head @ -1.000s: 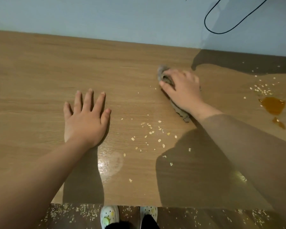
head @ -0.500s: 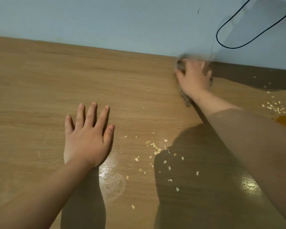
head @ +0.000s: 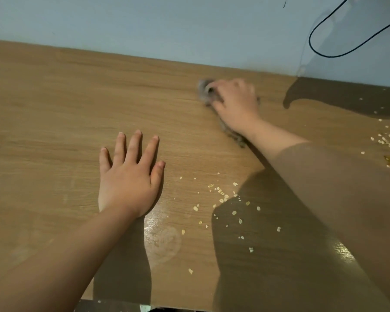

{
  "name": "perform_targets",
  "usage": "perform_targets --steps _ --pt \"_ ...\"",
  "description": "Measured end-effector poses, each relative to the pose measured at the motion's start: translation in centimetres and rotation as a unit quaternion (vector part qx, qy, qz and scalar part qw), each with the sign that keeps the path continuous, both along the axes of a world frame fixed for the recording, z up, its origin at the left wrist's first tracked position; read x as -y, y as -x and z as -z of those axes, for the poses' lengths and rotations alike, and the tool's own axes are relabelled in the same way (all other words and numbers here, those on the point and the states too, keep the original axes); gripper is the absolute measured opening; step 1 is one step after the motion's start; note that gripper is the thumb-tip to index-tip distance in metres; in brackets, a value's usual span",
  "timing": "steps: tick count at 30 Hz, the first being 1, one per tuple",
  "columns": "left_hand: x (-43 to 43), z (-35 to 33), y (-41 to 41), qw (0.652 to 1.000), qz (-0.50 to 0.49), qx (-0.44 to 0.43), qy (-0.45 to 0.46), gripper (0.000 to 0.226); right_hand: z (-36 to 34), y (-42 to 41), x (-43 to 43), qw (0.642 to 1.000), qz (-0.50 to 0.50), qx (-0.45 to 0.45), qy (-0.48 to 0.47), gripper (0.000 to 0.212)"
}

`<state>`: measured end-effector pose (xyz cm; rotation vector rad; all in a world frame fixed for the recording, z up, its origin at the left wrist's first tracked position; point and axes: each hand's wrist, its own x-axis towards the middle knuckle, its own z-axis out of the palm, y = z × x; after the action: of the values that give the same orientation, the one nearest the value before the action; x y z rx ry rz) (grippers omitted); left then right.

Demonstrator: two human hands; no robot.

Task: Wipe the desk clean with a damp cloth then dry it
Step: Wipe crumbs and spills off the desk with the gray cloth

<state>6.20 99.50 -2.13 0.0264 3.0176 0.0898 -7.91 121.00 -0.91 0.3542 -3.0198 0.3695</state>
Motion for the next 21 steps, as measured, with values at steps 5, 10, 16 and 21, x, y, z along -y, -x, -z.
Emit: perform_targets --steps 5,10,16,21 --pt "0.0 -0.2 0.1 1.000 -0.004 0.007 -0.007 0.054 -1.2 -13.7 0.4 0.946 -0.305 0.101 0.035 0.033" --pt "0.0 -0.2 0.0 1.000 0.008 -0.011 -0.014 0.051 -1.2 -9.8 -2.2 0.978 -0.184 0.094 0.022 0.038" --pt "0.1 -0.5 -1.5 0.996 0.082 -0.018 -0.028 0.051 -0.7 -13.9 -0.5 0.994 -0.088 0.048 0.047 0.033" --pt "0.1 -0.7 -4.9 0.993 0.117 0.014 -0.015 0.054 -1.9 -22.2 -0.5 0.965 -0.204 0.156 0.059 0.039"
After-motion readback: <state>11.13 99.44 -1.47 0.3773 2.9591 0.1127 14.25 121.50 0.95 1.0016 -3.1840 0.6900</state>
